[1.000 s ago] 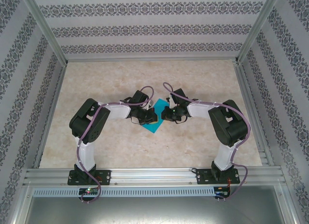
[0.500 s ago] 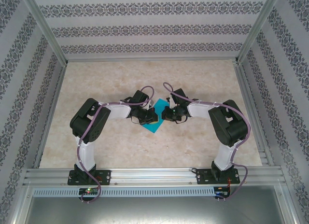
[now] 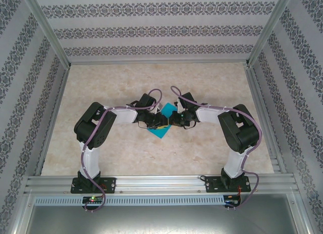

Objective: Fold a paper plane with a square sheet of paper (pick it up from the middle)
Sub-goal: Fold the triangle a second time at the center of the table.

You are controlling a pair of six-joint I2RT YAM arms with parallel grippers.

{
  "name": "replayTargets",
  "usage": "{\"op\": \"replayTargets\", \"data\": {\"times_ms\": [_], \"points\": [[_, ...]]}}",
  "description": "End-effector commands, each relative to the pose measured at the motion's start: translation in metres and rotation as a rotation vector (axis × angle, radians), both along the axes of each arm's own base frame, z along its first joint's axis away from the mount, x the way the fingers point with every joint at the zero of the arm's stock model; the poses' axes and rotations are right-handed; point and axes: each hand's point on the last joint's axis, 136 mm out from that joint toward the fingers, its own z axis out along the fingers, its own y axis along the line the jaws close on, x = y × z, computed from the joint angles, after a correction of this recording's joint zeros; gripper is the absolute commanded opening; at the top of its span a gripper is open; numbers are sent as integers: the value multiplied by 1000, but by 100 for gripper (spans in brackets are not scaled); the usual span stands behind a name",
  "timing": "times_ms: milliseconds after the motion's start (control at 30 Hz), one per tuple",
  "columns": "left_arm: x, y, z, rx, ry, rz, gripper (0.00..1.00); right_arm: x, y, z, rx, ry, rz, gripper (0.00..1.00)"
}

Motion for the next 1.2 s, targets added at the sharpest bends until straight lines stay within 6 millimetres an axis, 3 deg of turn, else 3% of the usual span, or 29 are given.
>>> {"op": "replayTargets", "data": {"times_ms": [0, 267, 600, 900, 1033, 1167], "points": [[-8, 4, -30, 67, 20, -9, 31, -8, -2, -5, -9, 27, 27, 11], [-10, 5, -30, 57, 14, -7, 36, -4, -7, 7, 7, 3, 3, 11], [-11, 4, -27, 41, 4, -5, 32, -1, -28, 21, 107, -7, -81, 11], [-12, 7, -29, 42, 3, 5, 27, -4, -21, 34, 210, -3, -100, 9], [-11, 7, -28, 41, 0, 8, 20, -8, -18, 35, 218, 5, -92, 8], [-11, 6, -26, 33, -4, 2, 25, -13, -13, 32, 221, 20, -79, 8]]}}
